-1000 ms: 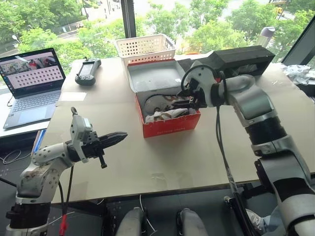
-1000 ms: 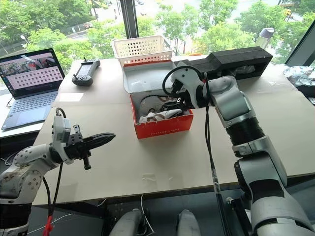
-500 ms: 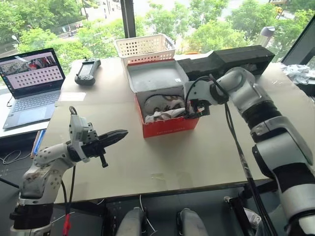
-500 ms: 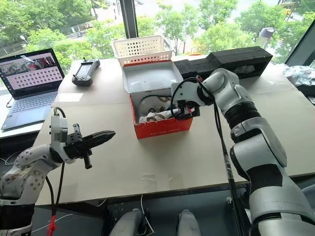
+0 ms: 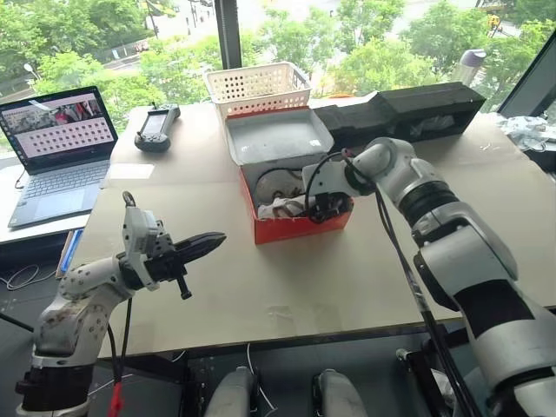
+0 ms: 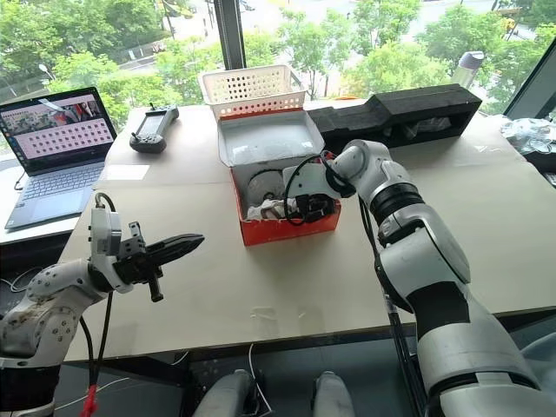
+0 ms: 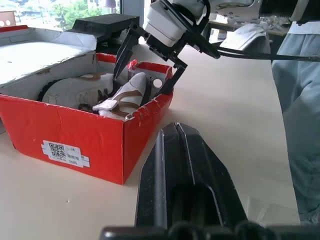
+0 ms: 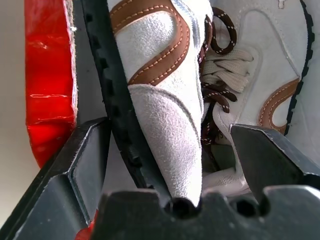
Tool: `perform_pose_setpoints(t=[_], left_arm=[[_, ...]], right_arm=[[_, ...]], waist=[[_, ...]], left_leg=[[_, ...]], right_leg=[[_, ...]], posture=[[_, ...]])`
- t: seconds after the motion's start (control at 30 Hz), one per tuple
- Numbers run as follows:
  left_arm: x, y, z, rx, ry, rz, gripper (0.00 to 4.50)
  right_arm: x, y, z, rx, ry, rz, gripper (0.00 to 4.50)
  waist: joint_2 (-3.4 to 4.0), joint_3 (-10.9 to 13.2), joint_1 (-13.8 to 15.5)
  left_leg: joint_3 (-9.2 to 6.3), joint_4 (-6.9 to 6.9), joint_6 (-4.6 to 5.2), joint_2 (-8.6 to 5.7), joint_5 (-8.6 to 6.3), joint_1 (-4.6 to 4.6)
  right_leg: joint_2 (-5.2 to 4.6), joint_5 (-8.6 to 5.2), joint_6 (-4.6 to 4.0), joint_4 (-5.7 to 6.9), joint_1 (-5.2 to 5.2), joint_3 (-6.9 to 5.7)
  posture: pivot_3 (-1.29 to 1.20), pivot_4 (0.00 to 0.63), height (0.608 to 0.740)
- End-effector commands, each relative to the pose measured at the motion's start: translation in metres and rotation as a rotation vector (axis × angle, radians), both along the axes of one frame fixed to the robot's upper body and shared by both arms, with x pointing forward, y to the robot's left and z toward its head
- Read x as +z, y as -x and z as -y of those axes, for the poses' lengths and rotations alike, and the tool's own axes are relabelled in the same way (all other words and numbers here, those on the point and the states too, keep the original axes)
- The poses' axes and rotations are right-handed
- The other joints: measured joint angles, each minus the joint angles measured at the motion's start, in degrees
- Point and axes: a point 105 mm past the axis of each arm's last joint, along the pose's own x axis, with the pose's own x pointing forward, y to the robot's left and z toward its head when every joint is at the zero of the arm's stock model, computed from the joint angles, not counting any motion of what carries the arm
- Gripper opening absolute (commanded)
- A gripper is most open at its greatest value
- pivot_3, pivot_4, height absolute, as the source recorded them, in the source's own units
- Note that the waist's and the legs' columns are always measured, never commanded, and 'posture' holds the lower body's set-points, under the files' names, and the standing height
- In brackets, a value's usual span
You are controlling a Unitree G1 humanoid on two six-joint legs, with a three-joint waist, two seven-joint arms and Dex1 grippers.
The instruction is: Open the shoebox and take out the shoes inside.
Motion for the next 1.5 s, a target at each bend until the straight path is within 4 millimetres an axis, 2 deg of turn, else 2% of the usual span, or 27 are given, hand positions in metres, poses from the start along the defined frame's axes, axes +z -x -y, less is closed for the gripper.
perform_pose_setpoints(t=[0.03, 0.23, 0.33, 0.53, 0.7, 0.9, 1.17, 1.37, 1.5], left_arm=[[0.011, 0.003, 0.000, -0.003, -0.011, 0.042, 0.00], [0.010, 0.001, -0.001, 0.004, -0.020, 0.043, 0.00], [0.010, 0.000, -0.001, 0.009, -0.022, 0.042, 0.00], [0.009, -0.002, 0.000, 0.017, -0.025, 0.039, 0.00], [0.010, -0.003, 0.001, 0.018, -0.027, 0.038, 0.00], [0.011, -0.005, 0.003, 0.014, -0.029, 0.036, 0.00], [0.012, -0.003, 0.005, 0.008, -0.027, 0.037, 0.00], [0.012, -0.003, 0.005, 0.015, -0.013, 0.047, 0.00], [0.010, -0.003, 0.005, 0.014, -0.013, 0.046, 0.00]], right_arm=[[0.004, -0.003, -0.004, 0.002, -0.005, 0.035, 4.43], [-0.008, -0.001, -0.009, -0.010, -0.022, -0.008, 4.43], [-0.010, 0.000, -0.009, -0.011, -0.024, -0.018, 3.70], [-0.011, -0.001, -0.009, -0.020, -0.026, -0.024, 1.73], [-0.012, 0.000, -0.010, -0.017, -0.037, -0.030, 1.73], [0.020, 0.005, -0.021, 0.042, -0.139, -0.030, 1.73], [0.050, 0.022, -0.028, 0.143, -0.233, -0.022, 1.73], [0.066, 0.019, -0.023, 0.063, -0.349, 0.033, 1.73], [0.087, 0.016, -0.009, -0.029, -0.463, 0.083, 1.73]], waist=[[0.00, 0.0, -0.1], [0.00, 0.0, -0.5], [0.00, 0.0, -1.0], [0.00, 0.0, -1.3], [0.00, 0.0, -1.3], [0.00, 0.0, -1.3], [0.01, 0.0, -1.3], [0.01, 0.0, -1.1], [0.00, 0.0, -1.0]], left_leg=[[0.00, -0.01, 0.00, 0.00, 0.00, 0.01], [0.03, -0.04, -0.02, 0.01, 0.01, 0.14], [0.04, -0.04, -0.01, 0.01, 0.02, 0.17], [0.05, -0.04, 0.00, 0.00, 0.02, 0.17], [0.05, -0.04, -0.01, 0.01, 0.02, 0.17], [0.07, -0.05, -0.01, 0.01, 0.02, 0.16], [0.09, -0.07, 0.15, 0.03, 0.11, 0.15], [0.09, -0.06, -0.02, 0.03, 0.01, 0.14], [0.09, -0.06, -0.02, 0.02, 0.01, 0.10]], right_leg=[[0.00, 0.00, 0.00, 0.00, 0.00, 0.01], [0.03, -0.01, -0.02, 0.02, 0.08, 0.05], [0.03, -0.01, -0.02, 0.03, 0.11, 0.07], [0.03, -0.01, -0.01, 0.04, 0.11, 0.09], [0.03, -0.01, -0.01, 0.05, 0.10, 0.09], [0.03, -0.01, -0.01, 0.05, 0.08, 0.11], [0.04, -0.01, 0.00, 0.05, 0.06, 0.14], [0.02, -0.01, 0.00, 0.05, 0.05, 0.15], [0.00, 0.00, -0.01, 0.04, 0.02, 0.15]], posture=[[0.00, 0.150, 0.732], [0.00, 0.150, 0.732], [0.00, 0.150, 0.732], [0.00, 0.150, 0.732], [0.00, 0.150, 0.732], [0.00, 0.150, 0.732], [0.00, 0.150, 0.732], [0.00, 0.150, 0.732], [0.00, 0.150, 0.732]])
